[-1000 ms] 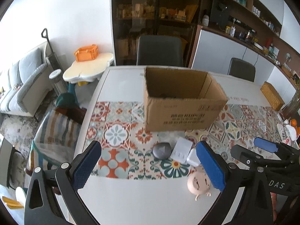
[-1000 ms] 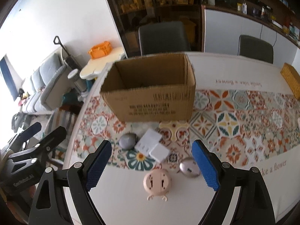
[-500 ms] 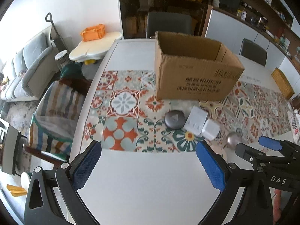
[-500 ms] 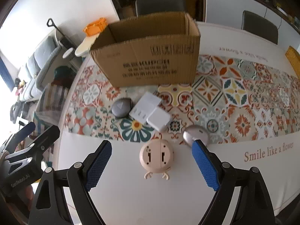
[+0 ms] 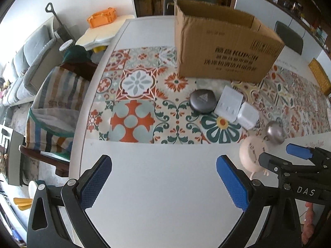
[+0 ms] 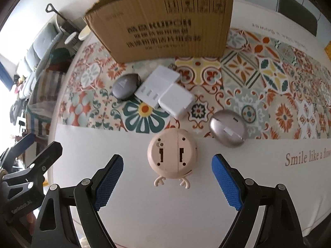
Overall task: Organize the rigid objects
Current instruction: 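Lower the right tool onto the pink round toy and close it, then lift the pink toy with the right tool while the left tool grasps the silver oval case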
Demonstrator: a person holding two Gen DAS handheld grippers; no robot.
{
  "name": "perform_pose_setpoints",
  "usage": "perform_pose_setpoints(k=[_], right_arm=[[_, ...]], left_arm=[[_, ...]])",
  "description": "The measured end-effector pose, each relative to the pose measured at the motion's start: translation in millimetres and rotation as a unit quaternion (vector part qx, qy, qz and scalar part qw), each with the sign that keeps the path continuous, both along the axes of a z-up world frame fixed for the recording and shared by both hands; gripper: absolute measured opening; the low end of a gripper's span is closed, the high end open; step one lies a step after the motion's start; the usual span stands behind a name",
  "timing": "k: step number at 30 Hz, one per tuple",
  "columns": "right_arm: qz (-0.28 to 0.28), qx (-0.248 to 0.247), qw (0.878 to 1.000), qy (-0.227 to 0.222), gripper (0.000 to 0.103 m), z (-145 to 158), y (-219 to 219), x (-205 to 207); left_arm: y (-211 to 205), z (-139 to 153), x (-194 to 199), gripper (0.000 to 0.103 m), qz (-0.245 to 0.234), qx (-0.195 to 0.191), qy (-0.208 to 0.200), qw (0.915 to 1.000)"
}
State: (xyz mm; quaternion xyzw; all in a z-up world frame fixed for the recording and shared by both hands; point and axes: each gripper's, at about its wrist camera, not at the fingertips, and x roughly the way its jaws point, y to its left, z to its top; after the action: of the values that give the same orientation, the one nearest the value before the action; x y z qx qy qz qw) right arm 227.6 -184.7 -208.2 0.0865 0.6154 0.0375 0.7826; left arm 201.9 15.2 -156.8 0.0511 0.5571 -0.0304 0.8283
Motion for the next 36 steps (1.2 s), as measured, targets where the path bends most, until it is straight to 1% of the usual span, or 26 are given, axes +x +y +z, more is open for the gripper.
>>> perform_pose_setpoints(k=[6,16,18,20,24,28,33,36], right_arm=[[0.007,-0.009,1.000,0.029,0.087,-26.1,3.2,7.4],[0.016,-0.013,0.998,0.057,0.087,-59.5,11.4,21.0],[0.018,-0.017,0.998,0.061,0.086,-65.1,13.5,23.3],[0.020,-0.019,0.998,0.063,0.085,-68.2,15.0,25.4],[0.024,-0.023,0.997,0.068,0.079,-73.5,16.2,27.3],[0.028,-0.032,0.997,0.061,0.074,-74.4,20.3,29.5],[0.027,-0.035,0.998,0.050,0.074,-74.4,23.2,29.1],[0.024,-0.026,0.998,0.048,0.074,-70.2,18.5,23.1]], left_arm=[[-1.8,-23.6,5.3,0.103,0.000,0.005,0.037,0.9993],[-1.9,-40.2,8.1,0.103,0.002,0.010,0.057,0.9983],[-1.8,-42.5,8.3,0.103,0.002,0.008,0.061,0.9981],[-2.4,-43.9,8.5,0.103,0.004,0.007,0.063,0.9980],[-2.1,-46.4,8.6,0.103,0.005,0.005,0.066,0.9978],[-3.7,-48.5,7.8,0.103,0.003,0.005,0.068,0.9977],[-7.6,-47.3,5.4,0.103,-0.002,0.005,0.066,0.9978],[-10.5,-44.5,4.0,0.103,-0.006,0.002,0.063,0.9980]])
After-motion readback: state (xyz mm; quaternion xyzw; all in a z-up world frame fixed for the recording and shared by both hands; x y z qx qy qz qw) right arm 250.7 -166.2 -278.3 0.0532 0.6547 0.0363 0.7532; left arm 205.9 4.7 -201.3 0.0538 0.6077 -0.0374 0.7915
